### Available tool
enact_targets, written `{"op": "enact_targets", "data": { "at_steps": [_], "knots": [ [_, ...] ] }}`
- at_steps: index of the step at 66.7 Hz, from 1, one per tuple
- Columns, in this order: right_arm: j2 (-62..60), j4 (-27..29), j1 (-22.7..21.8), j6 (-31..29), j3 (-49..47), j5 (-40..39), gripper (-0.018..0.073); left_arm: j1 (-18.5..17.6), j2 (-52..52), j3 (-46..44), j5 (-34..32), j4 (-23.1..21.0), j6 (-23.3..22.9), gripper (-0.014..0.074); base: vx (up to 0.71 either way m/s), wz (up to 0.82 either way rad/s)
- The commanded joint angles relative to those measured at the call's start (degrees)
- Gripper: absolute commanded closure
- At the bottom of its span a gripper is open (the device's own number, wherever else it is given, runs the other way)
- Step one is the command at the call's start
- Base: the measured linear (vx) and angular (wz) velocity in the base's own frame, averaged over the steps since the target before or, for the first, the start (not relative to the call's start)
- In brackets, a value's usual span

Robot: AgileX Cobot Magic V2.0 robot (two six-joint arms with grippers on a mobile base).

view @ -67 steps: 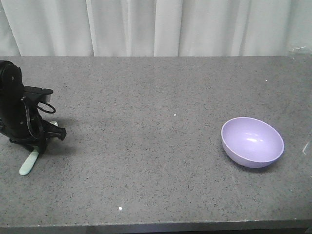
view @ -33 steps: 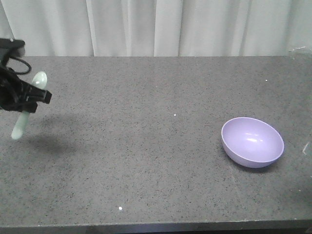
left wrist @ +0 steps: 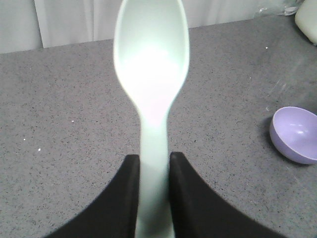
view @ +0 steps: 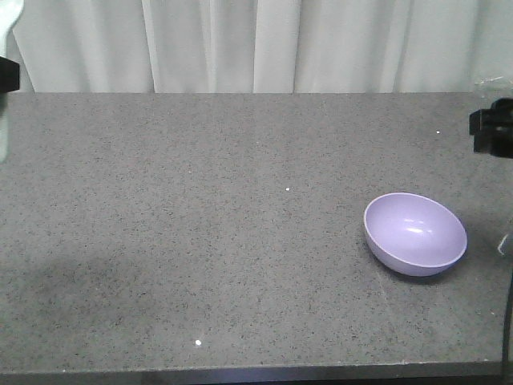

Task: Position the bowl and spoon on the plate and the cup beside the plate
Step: 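Lower the right gripper onto the rim of the lavender bowl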

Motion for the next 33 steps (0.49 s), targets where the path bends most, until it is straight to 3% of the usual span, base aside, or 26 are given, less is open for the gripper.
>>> {"op": "enact_targets", "data": {
  "at_steps": [1,12,33],
  "knots": [
    [2.93,10.64,-4.03,-8.21,-1.79,-0.7,0.0043,-0.04,-1.95,-1.51,-2.75,-0.88,0.35,0.0605,0.0,0.0],
    [7.14,14.23,-8.73,-12.31,-1.79,-0.55,0.0043,-0.04,-2.34,-1.51,-2.61,0.58,0.35,0.0605,0.0,0.0],
    [14.73,16.82,-8.7,-16.69,-1.79,-0.06,0.0043,-0.04,-2.28,-1.45,-2.69,1.33,0.35,0.0605,0.0,0.0]
  ]
}}
